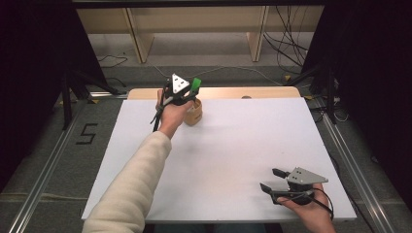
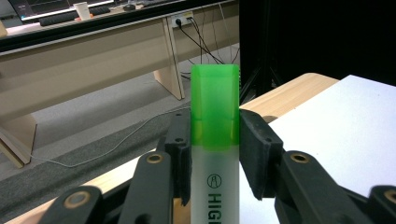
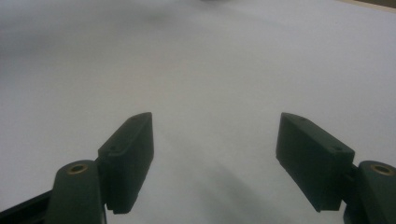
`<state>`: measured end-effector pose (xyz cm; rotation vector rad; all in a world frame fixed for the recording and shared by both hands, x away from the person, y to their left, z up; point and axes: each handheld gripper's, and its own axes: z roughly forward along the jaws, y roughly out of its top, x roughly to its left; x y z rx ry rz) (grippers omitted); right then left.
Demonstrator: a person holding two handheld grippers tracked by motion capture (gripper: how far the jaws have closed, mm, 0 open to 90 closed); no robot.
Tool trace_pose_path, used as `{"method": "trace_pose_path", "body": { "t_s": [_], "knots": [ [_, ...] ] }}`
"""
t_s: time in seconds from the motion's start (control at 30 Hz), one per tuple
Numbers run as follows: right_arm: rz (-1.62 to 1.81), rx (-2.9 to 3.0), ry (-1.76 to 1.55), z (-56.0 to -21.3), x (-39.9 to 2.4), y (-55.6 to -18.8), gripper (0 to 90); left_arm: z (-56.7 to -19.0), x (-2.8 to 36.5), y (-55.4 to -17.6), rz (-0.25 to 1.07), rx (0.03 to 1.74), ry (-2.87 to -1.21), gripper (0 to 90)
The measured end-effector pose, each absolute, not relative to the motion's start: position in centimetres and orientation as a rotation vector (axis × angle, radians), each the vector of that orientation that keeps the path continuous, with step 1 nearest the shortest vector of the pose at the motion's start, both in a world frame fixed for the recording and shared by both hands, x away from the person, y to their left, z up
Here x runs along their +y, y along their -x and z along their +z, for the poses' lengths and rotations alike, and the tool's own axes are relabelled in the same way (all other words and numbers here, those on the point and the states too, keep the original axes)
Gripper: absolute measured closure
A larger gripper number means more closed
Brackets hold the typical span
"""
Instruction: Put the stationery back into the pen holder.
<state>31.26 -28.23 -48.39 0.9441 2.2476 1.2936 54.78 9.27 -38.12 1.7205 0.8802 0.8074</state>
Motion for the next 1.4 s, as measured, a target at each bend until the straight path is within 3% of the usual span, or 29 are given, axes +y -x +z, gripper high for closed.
{"method": "trace_pose_path", "body": {
  "t_s": [0.9,1.4],
  "knots": [
    [1.300,2.245,-0.953,-48.4,-28.3,-31.3,28.4,-37.0,9.5,-57.6,0.837,0.883,-1.666,66.7],
    [1.294,2.247,-0.949,-48.4,-28.3,-31.3,28.4,-38.6,10.0,-59.2,0.824,0.923,-1.662,66.6]
  ]
}}
